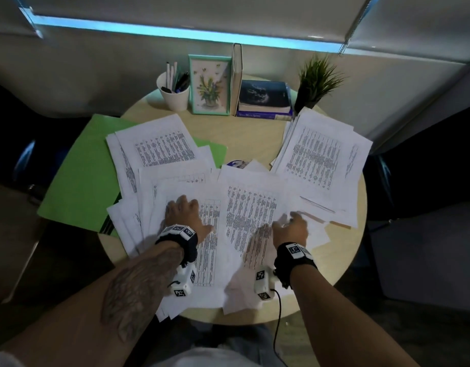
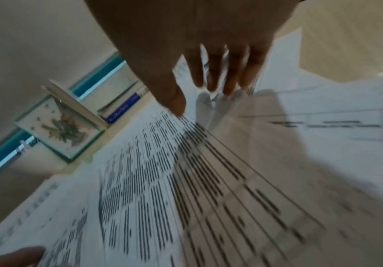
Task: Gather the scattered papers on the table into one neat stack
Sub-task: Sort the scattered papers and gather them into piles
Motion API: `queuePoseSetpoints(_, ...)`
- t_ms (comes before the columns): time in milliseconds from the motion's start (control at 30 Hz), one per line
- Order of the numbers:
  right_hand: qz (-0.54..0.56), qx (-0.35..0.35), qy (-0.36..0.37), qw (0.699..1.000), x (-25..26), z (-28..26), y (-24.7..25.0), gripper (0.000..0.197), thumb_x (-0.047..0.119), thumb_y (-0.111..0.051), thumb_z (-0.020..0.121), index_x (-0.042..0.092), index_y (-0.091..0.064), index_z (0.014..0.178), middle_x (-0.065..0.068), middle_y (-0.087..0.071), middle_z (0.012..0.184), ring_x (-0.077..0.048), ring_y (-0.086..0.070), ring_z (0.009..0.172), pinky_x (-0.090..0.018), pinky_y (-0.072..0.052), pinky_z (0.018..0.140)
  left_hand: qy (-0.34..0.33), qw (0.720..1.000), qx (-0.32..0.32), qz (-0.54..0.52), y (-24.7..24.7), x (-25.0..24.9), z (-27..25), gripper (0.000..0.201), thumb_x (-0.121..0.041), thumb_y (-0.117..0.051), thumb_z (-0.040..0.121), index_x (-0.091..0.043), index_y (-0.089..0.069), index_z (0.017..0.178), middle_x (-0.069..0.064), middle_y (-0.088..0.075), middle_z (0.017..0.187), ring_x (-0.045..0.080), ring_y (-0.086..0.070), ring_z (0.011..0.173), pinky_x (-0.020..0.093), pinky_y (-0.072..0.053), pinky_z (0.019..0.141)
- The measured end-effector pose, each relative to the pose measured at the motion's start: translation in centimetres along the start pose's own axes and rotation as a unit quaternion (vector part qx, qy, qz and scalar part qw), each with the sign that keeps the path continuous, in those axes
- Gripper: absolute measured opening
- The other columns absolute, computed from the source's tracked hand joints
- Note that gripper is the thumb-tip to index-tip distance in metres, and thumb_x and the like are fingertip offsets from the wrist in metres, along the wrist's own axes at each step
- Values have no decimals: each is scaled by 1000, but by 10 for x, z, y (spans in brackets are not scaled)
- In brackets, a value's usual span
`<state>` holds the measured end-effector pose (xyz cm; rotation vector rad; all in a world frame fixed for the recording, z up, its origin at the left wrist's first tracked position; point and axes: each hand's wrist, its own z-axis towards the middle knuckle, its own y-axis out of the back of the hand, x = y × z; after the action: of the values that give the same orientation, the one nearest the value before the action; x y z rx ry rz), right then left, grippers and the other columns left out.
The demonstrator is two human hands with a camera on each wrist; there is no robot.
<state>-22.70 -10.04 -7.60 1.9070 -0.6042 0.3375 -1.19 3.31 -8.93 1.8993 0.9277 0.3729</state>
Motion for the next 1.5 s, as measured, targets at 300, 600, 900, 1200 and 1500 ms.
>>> queuePoseSetpoints(300,24,41,-44,998,3,-13,-13,39,25,-53,83,23,-51,122,-6,-52,125,-32,-62,101,-46,-47,95,43,999,19,-21,-4,-5,4,99,-70,-57,75,-19,-16,150,11,-2,159,42,-6,145,52,-17,118)
queuePoseSetpoints(600,21,126,26,992,5,-12,-16,26,30,-62,82,20,-65,106,-3,-69,89,-23,-67,75,-37,-59,70,39,999,21,-21,-2,-4,4,98,-69,-57,76,-19,-16,150,11,-1,160,42,-4,145,52,-16,118)
queuePoseSetpoints(900,22,91,55,994,16,3,8,26,13,-52,92,9,-65,114,-15,-69,101,-31,-63,84,-28,-42,69,27,999,-3,-20,-3,2,3,92,-67,-59,74,-20,-26,146,12,-11,156,41,-14,142,50,-18,117)
queuePoseSetpoints(1200,252,-86,26,964,27,40,70,38,0,-43,91,10,-59,124,-7,-60,97,-25,-55,89,-27,-38,87,43,998,34,-29,-3,4,13,93,-65,-59,77,-22,-20,150,11,-4,160,41,-9,145,50,-16,119)
queuePoseSetpoints(1500,269,-127,-14,955,54,124,142,36,7,-47,90,10,-61,124,-12,-66,110,-24,-58,86,-34,-49,77,37,999,32,-21,-5,5,16,94,-60,-64,76,-21,-20,149,12,-5,160,41,-9,145,50,-14,119)
